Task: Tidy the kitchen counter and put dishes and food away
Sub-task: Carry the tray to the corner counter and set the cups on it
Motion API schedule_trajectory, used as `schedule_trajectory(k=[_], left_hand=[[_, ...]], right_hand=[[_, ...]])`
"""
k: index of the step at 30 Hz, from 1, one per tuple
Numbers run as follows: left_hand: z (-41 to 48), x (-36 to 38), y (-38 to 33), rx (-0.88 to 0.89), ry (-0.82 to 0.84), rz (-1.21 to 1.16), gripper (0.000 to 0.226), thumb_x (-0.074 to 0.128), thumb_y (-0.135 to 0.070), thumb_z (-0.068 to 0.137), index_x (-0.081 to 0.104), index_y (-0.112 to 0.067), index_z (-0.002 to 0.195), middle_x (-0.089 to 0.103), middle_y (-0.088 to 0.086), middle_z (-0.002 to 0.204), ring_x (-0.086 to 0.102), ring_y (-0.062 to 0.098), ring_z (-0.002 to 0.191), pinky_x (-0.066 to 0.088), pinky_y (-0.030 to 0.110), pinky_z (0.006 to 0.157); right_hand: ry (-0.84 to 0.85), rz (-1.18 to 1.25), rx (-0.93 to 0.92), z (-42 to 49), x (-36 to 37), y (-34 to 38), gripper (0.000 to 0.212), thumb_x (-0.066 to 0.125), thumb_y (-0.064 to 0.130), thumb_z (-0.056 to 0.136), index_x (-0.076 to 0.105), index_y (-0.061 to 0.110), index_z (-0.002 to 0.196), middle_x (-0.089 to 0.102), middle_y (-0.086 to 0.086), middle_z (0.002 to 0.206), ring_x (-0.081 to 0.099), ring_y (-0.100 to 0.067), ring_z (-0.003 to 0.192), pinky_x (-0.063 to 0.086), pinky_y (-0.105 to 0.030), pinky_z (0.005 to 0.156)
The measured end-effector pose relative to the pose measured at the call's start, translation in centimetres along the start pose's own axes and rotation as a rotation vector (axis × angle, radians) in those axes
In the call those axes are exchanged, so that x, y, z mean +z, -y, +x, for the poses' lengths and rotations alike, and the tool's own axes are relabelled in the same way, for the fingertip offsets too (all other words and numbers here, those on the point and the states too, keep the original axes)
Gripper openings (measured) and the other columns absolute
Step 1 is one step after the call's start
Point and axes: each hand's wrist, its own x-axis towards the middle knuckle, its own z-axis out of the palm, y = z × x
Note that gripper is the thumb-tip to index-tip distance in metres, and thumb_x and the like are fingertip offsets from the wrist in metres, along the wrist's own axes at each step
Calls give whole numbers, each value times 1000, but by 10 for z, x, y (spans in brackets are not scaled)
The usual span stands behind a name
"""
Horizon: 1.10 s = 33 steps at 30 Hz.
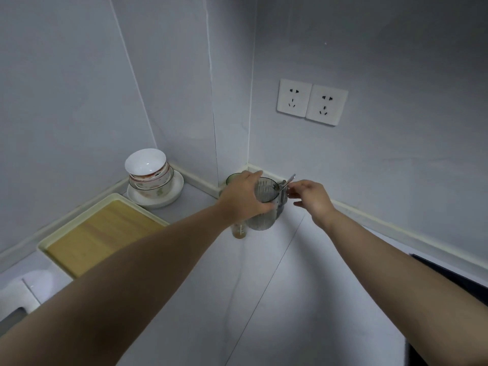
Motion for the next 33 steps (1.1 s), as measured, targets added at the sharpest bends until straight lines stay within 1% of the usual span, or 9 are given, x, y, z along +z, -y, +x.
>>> schedule_trajectory(k=[2, 4, 6, 8, 12, 16, 21, 25, 33], left_hand=[[3, -13, 10, -33, -60, -24, 91, 74, -48, 73, 33, -13, 145, 44, 8, 138, 40, 23, 128, 33, 34, 108], [8, -24, 22, -77, -109, -34, 90, 74, -49, 73, 34, -13, 145, 45, 8, 136, 41, 23, 127, 35, 35, 107], [10, -31, 29, -98, -141, -13, 90, 73, -49, 74, 33, -12, 145, 44, 9, 138, 40, 24, 128, 33, 34, 108], [14, -38, 46, -125, -171, 6, 89, 73, -48, 74, 33, -12, 145, 43, 9, 139, 38, 24, 129, 31, 34, 107], [15, -42, 65, -155, -235, 24, 88, 74, -45, 74, 35, -9, 143, 45, 12, 136, 41, 26, 126, 33, 33, 105], [14, -41, 81, -204, -230, 9, 88, 75, -45, 73, 35, -10, 144, 44, 12, 136, 40, 27, 127, 33, 36, 106], [9, -35, 93, -216, -214, 3, 87, 75, -45, 74, 35, -12, 144, 44, 11, 137, 40, 26, 127, 35, 36, 105], [3, -32, 96, -230, -186, -4, 86, 74, -45, 74, 35, -14, 144, 44, 9, 138, 41, 25, 127, 36, 36, 103], [-16, -31, 89, -225, -178, 28, 86, 73, -46, 75, 34, -13, 144, 43, 9, 140, 43, 25, 126, 37, 33, 101]], right_hand=[[-34, -58, -41, 10, 12, 6, 20, 51, 10, 92, 63, 13, 76, 65, -10, 88, 60, -22, 85, 45, -29, 72], [-61, -223, -78, 22, 26, 7, 16, 50, 9, 92, 66, 5, 93, 66, -13, 105, 59, -24, 96, 41, -24, 78], [-42, -439, -85, 31, 32, 3, 31, 53, 12, 91, 58, 2, 119, 58, -13, 125, 55, -27, 113, 37, -21, 84], [6, -644, -71, 47, 51, -2, 50, 59, 23, 89, 45, 5, 134, 45, -15, 136, 46, -31, 124, 37, -28, 97], [46, -970, -30, 64, 69, -16, 77, 64, 47, 81, 30, 10, 140, 34, -15, 141, 32, -34, 132, 32, -42, 109], [80, -1020, 112, 76, 82, -27, 105, 72, 61, 66, 21, 14, 144, 30, -14, 144, 30, -36, 133, 32, -48, 108], [79, -989, 121, 77, 80, -34, 85, 69, 45, 76, 24, 13, 141, 32, -14, 137, 29, -36, 131, 37, -43, 101], [26, -996, 87, 66, 77, -28, 77, 71, 41, 72, 35, 12, 133, 35, -12, 131, 33, -32, 126, 41, -39, 96], [-50, -1018, -165, 33, 63, 9, 79, 72, 39, 70, 35, 17, 136, 36, -10, 130, 34, -29, 122, 41, -36, 94]])
